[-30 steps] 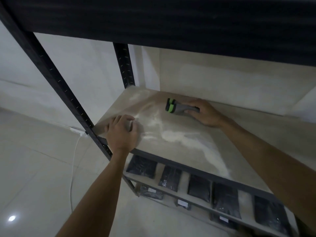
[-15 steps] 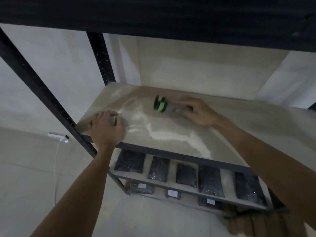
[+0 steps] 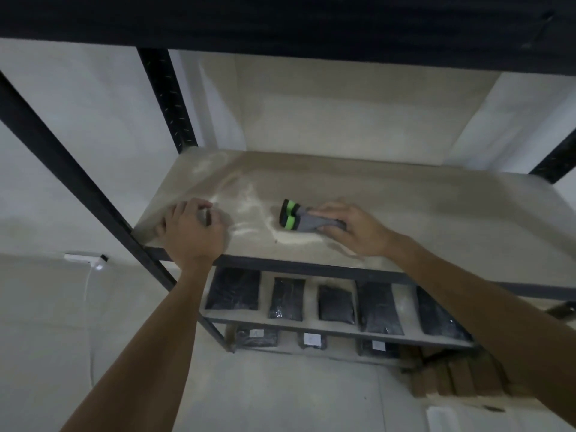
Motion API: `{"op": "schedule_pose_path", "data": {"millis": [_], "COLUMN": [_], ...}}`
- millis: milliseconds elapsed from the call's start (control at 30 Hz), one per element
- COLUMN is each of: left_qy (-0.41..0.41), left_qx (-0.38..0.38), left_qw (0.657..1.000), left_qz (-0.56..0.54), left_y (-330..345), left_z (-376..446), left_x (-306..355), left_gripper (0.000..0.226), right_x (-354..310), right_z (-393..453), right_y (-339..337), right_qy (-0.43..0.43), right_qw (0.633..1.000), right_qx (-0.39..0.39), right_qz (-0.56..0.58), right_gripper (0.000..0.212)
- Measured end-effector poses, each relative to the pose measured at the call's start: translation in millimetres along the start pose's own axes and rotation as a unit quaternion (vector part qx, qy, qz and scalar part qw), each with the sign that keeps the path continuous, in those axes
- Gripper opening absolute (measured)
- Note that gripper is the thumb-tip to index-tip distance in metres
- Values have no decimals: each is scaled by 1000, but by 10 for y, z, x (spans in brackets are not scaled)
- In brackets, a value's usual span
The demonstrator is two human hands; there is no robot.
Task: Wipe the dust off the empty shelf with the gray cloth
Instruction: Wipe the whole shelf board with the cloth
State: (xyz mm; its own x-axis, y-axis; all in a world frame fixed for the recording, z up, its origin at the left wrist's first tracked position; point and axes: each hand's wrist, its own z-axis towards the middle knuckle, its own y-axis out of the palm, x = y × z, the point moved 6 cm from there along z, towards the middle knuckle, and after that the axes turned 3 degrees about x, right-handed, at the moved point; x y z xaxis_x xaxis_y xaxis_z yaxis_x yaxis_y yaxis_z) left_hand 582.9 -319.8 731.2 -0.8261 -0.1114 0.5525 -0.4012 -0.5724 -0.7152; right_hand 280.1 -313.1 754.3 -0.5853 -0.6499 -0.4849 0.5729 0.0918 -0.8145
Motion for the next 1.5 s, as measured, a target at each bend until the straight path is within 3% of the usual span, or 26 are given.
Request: {"op": "schedule_pose_path", "data": {"millis": [333,467,533,633,800,967,1100,1167,1233,1367,1500], "left_qy": [3,0,0,6,8,8,9,14,12,15,14], "left_qx": [13,13,17,29,25,15,18,19,22,37,33], "left_qw": [1000,1000,1000,999,999,1000,1000,1000,999,999,999], "left_qz": [8,-1,-7,-22,-24,-8,-15,-15,-21,-27,-16], "left_y": [-31,-43,-38,-28,-8,35,26,22,26,23,40], "left_z": [-19,-20,-21,-24,-18,1,-9,-2,3,-7,0], "left_x": [4,15,-3,-16,-49,-77,-53,-51,-62,-68,-72], "left_gripper": [19,19,21,21,22,25,22,22,23,24,27], "right_x": [-530,-285,9,384,184,-471,-799,-555,-33,640,210], "right_z": [-361,-321,-397,-578,-633,-804,-749,-696,-766,-1054,-966], "right_y": [128,-361,-683,-739,-268,142,85,-216,-593,-735,-260], "right_qy": [47,96,139,181,181,193,162,193,269,403,323], "right_qw": [997,994,982,967,968,973,978,964,936,883,902], "right_qx": [-39,56,121,142,118,104,122,167,203,158,155], "right_qz": [51,22,-47,-109,-130,-77,-48,-69,-99,-184,-241], "right_gripper": [38,30,49,73,29,36,27,24,37,43,46]}}
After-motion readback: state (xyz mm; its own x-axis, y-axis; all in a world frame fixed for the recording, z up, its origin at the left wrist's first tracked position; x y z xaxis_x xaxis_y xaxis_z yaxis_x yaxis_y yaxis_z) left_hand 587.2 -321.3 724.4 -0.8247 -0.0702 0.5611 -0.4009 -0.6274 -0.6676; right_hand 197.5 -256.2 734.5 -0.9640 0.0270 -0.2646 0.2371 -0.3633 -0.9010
